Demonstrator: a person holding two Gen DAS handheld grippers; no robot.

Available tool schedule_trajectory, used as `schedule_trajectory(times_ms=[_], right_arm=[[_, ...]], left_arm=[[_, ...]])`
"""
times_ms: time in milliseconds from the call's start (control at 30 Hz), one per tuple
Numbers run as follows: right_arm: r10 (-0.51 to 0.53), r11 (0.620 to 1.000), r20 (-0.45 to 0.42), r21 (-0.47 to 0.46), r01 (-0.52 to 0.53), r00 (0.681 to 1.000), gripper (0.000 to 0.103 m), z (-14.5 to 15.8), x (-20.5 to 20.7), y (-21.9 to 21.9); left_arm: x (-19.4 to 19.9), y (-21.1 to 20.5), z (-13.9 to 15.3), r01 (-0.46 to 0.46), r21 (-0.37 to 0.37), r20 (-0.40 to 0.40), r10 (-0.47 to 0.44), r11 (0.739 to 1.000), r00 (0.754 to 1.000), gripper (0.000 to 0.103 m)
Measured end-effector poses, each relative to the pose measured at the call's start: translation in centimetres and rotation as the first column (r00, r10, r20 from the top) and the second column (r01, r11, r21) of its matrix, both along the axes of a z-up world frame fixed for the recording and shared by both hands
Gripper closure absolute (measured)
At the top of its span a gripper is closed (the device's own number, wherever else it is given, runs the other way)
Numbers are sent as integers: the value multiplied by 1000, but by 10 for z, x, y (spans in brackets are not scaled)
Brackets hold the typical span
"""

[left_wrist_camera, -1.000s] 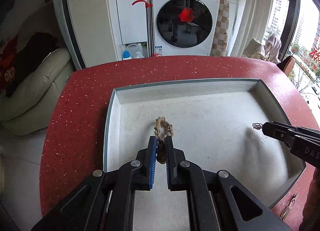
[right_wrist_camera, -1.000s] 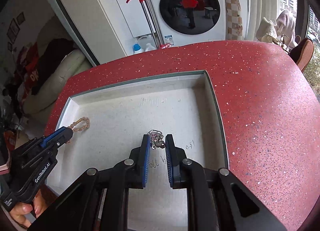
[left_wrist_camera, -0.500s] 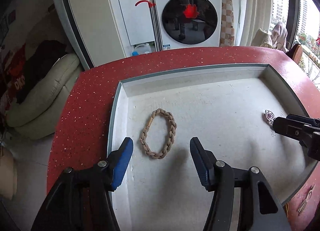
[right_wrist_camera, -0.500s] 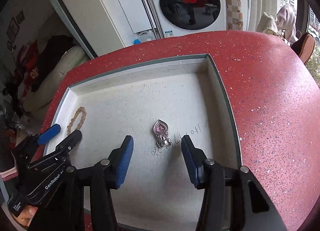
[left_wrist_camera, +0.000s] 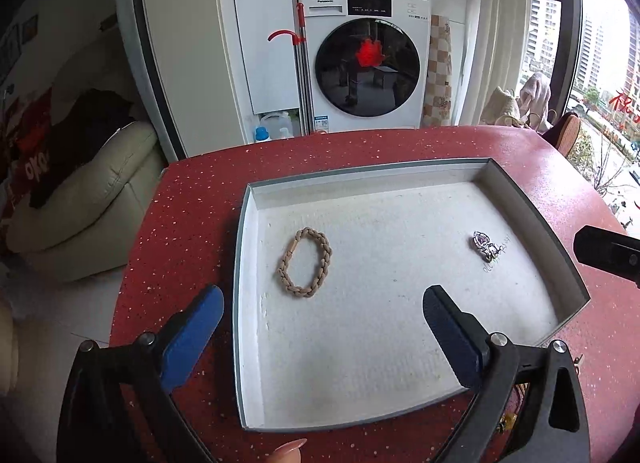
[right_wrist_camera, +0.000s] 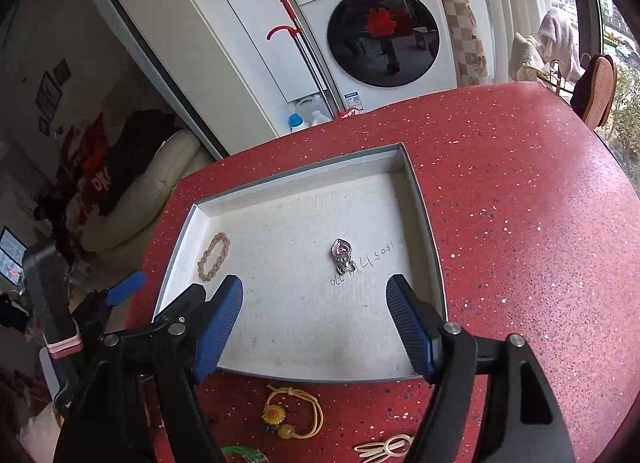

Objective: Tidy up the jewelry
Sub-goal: 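Lift both open tools out of the tray back over the table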

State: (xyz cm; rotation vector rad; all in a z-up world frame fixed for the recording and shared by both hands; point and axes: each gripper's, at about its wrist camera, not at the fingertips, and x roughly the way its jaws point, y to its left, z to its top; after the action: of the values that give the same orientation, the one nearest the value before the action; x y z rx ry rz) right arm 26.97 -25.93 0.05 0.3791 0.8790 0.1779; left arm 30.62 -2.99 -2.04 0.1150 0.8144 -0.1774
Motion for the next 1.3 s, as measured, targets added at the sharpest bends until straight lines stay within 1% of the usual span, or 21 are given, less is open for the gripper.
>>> schedule_trajectory(times_ms=[167,200,267,367,433,500,567,667,767,900,1067,1300], right_arm=[[-8,1000,48,22,6,999,16,11,-29,-2],[-9,1000,60,20,7,998,14,13,-35,-1],[-12,1000,88,24,10,996,0,18,-50,1],[-19,999,118,47,13,993,0,24,-74,2],[-24,998,118,59,17,993,0,28,-89,2],[-29,998,107,55,23,994,0,29,-102,2],[-40,999,94,35,37,995,0,29,-115,2],[-52,999,75,14,51,996,0,25,-135,0],[-50,999,38,2,50,998,0,15,-151,0],[-53,997,-24,-60,52,998,0,-8,-173,4],[-65,993,-108,-107,53,992,0,-36,-193,5],[-89,980,-144,-188,61,986,0,-48,-206,4]], left_arm=[[-35,22,20,-13,-76,7,13,997,1000,0],[-43,26,23,-20,-86,7,21,996,1000,0],[-59,34,26,-30,-108,4,31,994,1000,0],[-85,42,27,-43,-107,1,43,993,999,0],[-103,47,26,-67,-82,12,68,994,998,0],[-121,54,22,-106,-59,20,108,993,994,0],[-135,64,17,-141,-61,15,142,988,990,0],[-149,79,5,-170,-74,-34,168,983,985,0],[-162,88,-12,-165,-88,-93,157,982,983,0],[-179,92,-30,-183,-67,-121,175,981,977,0],[-190,88,-42,-178,-17,-120,175,984,977,0],[-185,83,-46,-172,-5,-132,170,985,977,0]])
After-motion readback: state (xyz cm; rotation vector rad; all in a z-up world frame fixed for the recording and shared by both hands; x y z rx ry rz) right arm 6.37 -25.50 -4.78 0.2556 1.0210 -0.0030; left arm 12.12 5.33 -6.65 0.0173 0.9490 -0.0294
